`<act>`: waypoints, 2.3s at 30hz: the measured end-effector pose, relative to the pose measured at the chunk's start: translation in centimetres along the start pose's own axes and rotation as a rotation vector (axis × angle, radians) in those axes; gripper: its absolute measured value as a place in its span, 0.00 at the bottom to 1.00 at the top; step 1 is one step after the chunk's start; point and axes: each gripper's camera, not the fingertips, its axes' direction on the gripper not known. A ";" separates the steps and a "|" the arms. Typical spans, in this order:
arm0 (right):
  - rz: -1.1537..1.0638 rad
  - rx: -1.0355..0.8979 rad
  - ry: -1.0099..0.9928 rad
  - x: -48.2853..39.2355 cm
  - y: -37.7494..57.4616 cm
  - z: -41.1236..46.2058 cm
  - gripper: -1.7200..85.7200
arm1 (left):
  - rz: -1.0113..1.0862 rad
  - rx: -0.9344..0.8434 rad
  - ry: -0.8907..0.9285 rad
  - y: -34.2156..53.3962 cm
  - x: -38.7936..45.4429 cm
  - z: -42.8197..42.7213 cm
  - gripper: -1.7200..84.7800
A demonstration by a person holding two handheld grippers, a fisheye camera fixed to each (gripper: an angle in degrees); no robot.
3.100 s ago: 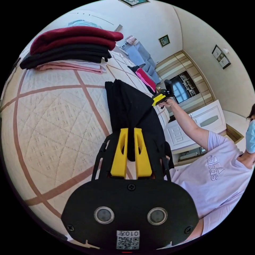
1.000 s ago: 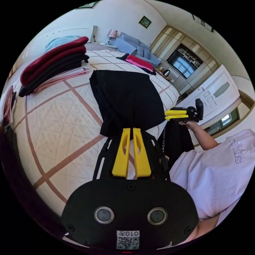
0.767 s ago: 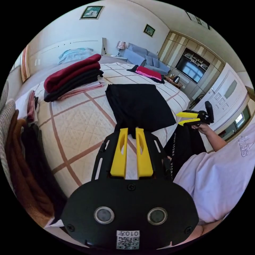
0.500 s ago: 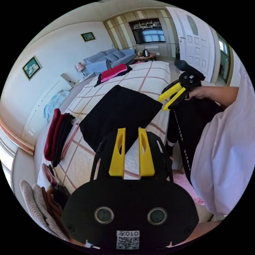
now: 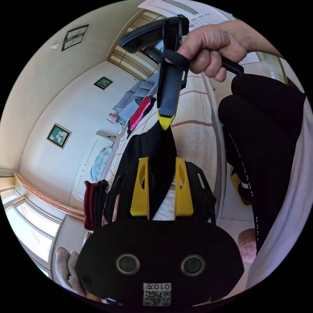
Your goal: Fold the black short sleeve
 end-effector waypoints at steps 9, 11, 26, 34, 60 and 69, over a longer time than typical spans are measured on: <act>0.038 0.036 -0.027 3.9 -0.3 -2.7 0.06 | -0.029 -0.026 0.023 0.6 2.6 -1.0 0.15; 0.027 0.029 -0.027 4.4 -0.4 -3.3 0.06 | -0.046 -0.029 -0.005 0.6 2.8 -0.9 0.14; 0.378 0.162 -0.470 18.8 4.9 -5.3 0.20 | -0.206 0.014 0.035 2.9 -3.1 0.7 0.05; 0.473 0.126 -0.700 25.0 0.9 -2.0 0.13 | -0.247 0.021 0.048 5.8 -9.3 1.3 0.06; 0.418 0.203 -0.800 30.6 -1.4 -8.4 0.09 | -1.942 0.375 1.074 40.8 -40.1 10.5 0.23; 0.430 0.230 -0.821 31.2 -1.7 -9.4 0.09 | -2.040 0.453 1.133 40.8 -42.6 10.9 0.22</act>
